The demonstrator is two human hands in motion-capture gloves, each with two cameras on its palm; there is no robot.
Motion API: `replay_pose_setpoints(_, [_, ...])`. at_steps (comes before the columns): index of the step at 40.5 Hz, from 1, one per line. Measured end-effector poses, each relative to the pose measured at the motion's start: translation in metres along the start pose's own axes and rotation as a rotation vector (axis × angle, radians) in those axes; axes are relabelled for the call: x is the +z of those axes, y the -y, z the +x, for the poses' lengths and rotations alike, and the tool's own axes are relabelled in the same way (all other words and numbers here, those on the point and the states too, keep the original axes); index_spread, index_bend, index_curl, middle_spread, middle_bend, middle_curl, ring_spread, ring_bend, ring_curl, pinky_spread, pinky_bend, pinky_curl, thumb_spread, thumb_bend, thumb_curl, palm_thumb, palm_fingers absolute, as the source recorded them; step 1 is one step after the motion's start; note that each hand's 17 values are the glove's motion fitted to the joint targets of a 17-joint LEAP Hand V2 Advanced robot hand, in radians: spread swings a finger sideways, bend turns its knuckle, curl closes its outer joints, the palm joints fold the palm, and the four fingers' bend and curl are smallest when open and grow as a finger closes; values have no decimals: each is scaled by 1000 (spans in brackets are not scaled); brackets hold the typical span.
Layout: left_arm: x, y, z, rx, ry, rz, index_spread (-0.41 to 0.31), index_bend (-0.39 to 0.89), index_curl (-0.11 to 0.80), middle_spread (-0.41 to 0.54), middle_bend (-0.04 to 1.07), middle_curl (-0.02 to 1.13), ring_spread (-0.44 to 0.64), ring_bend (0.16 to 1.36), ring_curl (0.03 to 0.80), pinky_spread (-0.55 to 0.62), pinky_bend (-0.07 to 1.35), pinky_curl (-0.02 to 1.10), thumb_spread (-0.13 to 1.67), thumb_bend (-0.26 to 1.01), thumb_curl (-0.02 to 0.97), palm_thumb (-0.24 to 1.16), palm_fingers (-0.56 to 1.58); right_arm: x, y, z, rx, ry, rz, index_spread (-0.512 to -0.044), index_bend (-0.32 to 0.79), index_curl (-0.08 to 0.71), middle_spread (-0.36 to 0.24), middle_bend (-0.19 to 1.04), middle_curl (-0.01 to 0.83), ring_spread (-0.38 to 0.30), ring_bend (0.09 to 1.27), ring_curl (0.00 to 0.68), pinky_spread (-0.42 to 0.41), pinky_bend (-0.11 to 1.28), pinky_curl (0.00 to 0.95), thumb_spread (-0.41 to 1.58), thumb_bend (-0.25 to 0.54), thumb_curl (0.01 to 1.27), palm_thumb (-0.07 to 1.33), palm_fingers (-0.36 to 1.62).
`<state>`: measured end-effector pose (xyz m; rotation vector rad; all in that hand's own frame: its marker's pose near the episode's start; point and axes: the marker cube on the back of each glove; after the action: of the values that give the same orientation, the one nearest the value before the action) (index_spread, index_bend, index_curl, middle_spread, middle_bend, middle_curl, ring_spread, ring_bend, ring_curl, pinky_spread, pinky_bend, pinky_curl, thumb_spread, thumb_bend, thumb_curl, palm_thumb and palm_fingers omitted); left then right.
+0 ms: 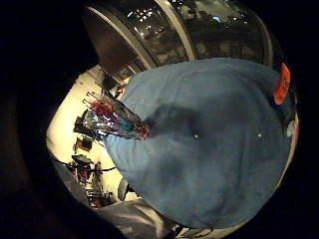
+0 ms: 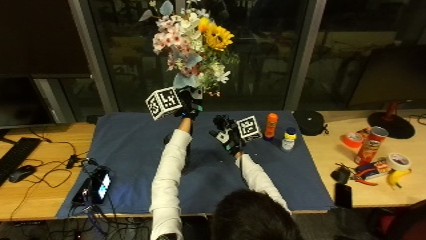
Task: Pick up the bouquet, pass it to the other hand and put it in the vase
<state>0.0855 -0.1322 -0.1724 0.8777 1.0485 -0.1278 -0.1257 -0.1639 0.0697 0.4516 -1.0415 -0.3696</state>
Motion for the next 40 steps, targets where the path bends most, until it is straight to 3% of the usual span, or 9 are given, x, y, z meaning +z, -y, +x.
replay_pose_setpoints(7, [-12, 9, -32, -49, -29, 12, -307, 367, 517, -366, 803, 603, -389, 886, 493, -430, 698, 505, 702, -33, 601, 770, 1378, -5, 11, -6, -301, 99, -110, -303, 107, 285, -174, 280, 424, -185, 492, 383, -70, 483, 355, 969, -57, 445, 513, 531])
replay_pose_setpoints(13, [-8, 6, -69, -97, -47, 8, -309, 355, 528, -366, 806, 601, -389, 888, 492, -430, 700, 504, 703, -33, 610, 765, 1376, -15, -2, 10, 119, -72, -101, -324, 113, 266, -159, 241, 405, -166, 459, 356, -18, 456, 333, 987, -41, 423, 476, 484])
replay_pose_setpoints(23, [-4, 7, -120, -171, -84, -29, -309, 326, 541, -365, 810, 599, -391, 890, 492, -433, 715, 505, 723, -46, 608, 723, 1375, -29, -3, -1, 64, -47, -130, -335, 122, 255, -136, 224, 394, -136, 425, 338, 35, 420, 319, 1004, -32, 403, 460, 455])
replay_pose_setpoints(27, [-2, -6, -154, -209, -101, -205, -303, 264, 530, -368, 799, 592, -386, 887, 488, -436, 737, 507, 820, -78, 557, 606, 1339, -47, -7, 21, 126, -209, -88, -336, 124, 253, -126, 223, 393, -130, 417, 333, 48, 404, 318, 1009, -32, 396, 456, 453])
replay_pose_setpoints(29, [-4, -27, -181, -257, -83, -391, -211, -37, 448, -333, 750, 581, -351, 850, 471, -393, 728, 496, 836, -124, 510, 486, 891, -55, -12, 40, 120, -217, -93, -332, 128, 253, -120, 226, 394, -123, 408, 331, 54, 393, 315, 1018, -30, 393, 453, 449])
replay_pose_setpoints(30, [-6, -40, -195, -282, -70, -483, -249, 121, 483, -342, 761, 598, -371, 883, 499, -419, 784, 525, 853, -90, 504, 494, 1172, -59, -16, 48, 124, -212, -99, -331, 126, 253, -118, 224, 394, -126, 411, 334, 57, 394, 318, 1017, -30, 393, 453, 452])
replay_pose_setpoints(31, [-10, -55, -210, -304, -55, -559, -112, -105, 399, -261, 659, 557, -237, 750, 444, -252, 574, 453, 828, -132, 481, 404, 250, -64, -22, 54, 134, -212, -103, -331, 128, 253, -116, 226, 394, -120, 406, 331, 59, 387, 316, 1021, -29, 390, 452, 449])
replay_pose_setpoints(33, [-20, -86, -245, -345, -22, -657, -16, 39, 434, -74, 537, 627, -61, 772, 572, -50, 632, 579, 821, -111, 460, 352, -331, -76, -34, 65, 166, -250, -97, -330, 141, 257, -108, 225, 394, -118, 397, 329, 61, 375, 315, 1027, -22, 390, 463, 451])
replay_pose_setpoints(40, [-58, -154, -302, -404, 67, -735, 161, 57, 312, 249, 226, 378, 260, 609, 343, 262, 451, 376, 819, -50, 424, 315, -264, -102, -72, 69, 352, -398, -58, -321, 160, 275, -98, 217, 390, -113, 370, 322, 73, 330, 310, 1044, -18, 392, 496, 476])
